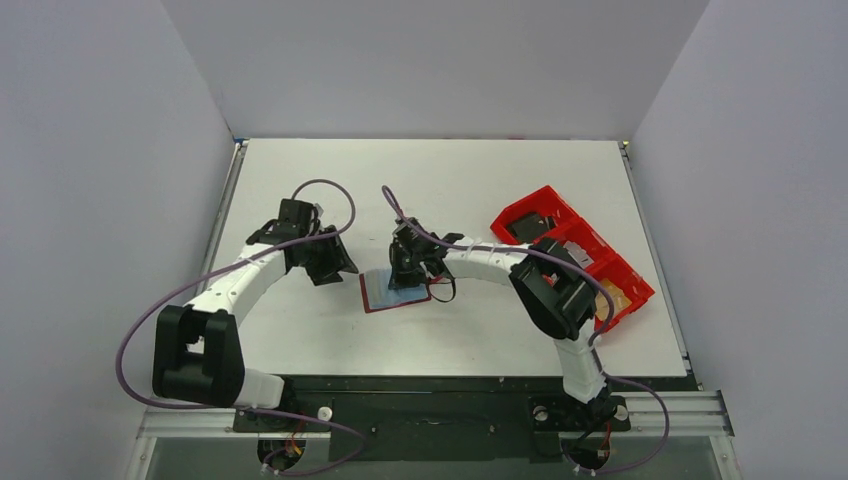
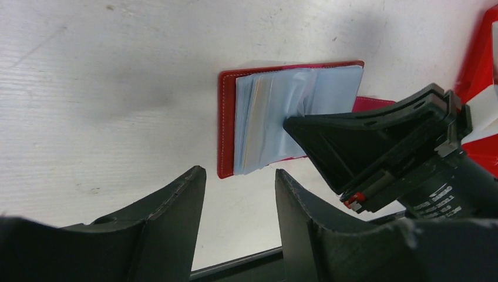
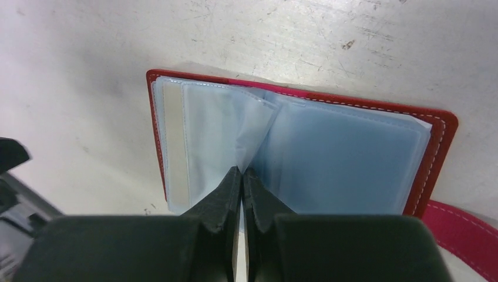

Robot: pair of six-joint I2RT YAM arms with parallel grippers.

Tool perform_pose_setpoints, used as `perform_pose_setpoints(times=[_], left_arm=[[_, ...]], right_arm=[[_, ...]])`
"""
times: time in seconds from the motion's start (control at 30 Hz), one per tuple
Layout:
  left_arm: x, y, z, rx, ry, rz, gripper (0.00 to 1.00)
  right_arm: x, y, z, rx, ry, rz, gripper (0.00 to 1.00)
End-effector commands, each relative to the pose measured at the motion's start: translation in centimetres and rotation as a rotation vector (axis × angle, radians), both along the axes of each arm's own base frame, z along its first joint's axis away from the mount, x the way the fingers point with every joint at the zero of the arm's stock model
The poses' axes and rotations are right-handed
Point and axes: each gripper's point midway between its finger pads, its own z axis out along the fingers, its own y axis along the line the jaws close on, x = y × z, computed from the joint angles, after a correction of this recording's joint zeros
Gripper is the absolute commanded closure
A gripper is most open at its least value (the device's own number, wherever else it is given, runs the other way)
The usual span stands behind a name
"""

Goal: Take the credit cards out of the card holder
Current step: Remove the credit card from the card holder.

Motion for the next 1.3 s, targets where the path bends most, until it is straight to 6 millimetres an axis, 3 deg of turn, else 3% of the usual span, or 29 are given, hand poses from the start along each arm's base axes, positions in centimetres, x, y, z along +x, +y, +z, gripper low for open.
perform_pose_setpoints(times=[0.0, 0.4, 1.17, 1.27], left_arm=[[0.5, -2.0, -0.2, -0.055, -0.016, -0.046, 0.55], [-0.2, -5.9, -2.4, -0.095, 0.039, -0.126, 0.60], [0.2, -7.7, -6.3, -0.067, 0.095, -0.144, 0.70], [0.2, -7.8, -6.7, -0.059, 0.100, -0.139, 0.75]], right_arm=[[-1.5, -1.1, -3.1, 0.076, 0.142, 0.000, 1.00], [-1.3, -1.3, -3.8, 0.172, 0.198, -0.023, 1.00], [-1.3, -1.6, -3.9, 0.189, 0.206, -0.028, 1.00], [-1.1, -1.5, -3.5, 0.197, 0.202, -0.027, 1.00]])
